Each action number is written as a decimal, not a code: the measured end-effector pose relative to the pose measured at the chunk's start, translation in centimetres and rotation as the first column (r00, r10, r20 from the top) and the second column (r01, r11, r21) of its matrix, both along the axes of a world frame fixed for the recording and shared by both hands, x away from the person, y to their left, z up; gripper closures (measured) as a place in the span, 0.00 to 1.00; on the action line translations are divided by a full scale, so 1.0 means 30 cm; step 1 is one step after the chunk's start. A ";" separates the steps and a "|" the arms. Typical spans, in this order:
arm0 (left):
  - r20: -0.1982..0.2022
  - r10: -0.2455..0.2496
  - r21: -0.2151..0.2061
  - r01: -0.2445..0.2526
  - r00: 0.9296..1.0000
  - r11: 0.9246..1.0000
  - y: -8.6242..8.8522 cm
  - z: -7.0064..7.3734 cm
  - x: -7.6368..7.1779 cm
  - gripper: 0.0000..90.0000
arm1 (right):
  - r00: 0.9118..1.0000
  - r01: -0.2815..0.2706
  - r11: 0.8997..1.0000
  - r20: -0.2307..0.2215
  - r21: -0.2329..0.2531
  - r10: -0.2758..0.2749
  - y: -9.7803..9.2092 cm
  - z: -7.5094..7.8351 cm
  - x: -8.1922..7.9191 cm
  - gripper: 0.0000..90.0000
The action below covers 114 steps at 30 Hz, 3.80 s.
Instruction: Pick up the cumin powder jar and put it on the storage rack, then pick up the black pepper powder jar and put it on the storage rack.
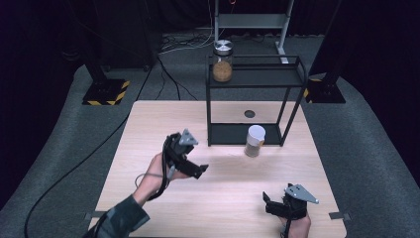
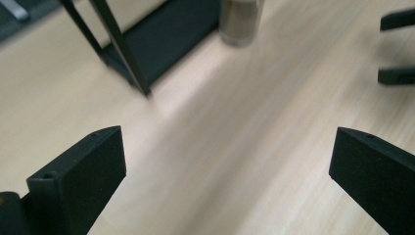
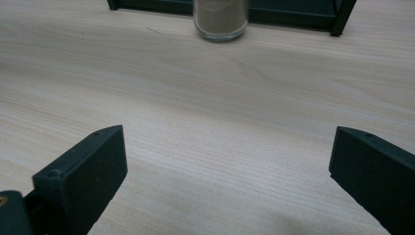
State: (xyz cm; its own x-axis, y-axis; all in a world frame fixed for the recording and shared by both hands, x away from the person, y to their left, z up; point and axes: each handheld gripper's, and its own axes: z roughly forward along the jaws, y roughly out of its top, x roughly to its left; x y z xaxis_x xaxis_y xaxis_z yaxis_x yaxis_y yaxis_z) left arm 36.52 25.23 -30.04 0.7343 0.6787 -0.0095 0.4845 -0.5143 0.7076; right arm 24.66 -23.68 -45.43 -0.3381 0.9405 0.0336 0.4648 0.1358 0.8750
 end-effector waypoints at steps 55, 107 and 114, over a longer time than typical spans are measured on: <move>0.031 0.349 -0.017 -0.349 0.936 0.937 0.082 -0.443 -0.193 0.00 | 1.000 0.015 1.000 0.028 0.018 -0.015 -0.004 -0.013 -0.015 0.00; 0.029 0.383 -0.018 -0.382 0.923 0.924 0.074 -0.443 -0.195 0.00 | 0.999 0.051 0.999 -0.013 -0.006 -0.051 0.027 0.016 0.009 0.00; 0.029 0.383 -0.018 -0.383 0.923 0.924 0.074 -0.443 -0.195 0.00 | 0.997 0.021 1.000 0.069 -0.019 -0.020 0.070 0.091 0.061 0.00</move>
State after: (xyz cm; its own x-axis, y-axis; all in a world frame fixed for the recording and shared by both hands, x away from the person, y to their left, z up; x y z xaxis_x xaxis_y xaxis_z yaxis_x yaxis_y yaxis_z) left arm 30.66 27.45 -43.32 0.4187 0.9081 -0.0003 0.6203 -0.2857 0.7305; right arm 26.49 -21.57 -42.71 -0.3197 0.9475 -0.0077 0.4060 0.1444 0.9024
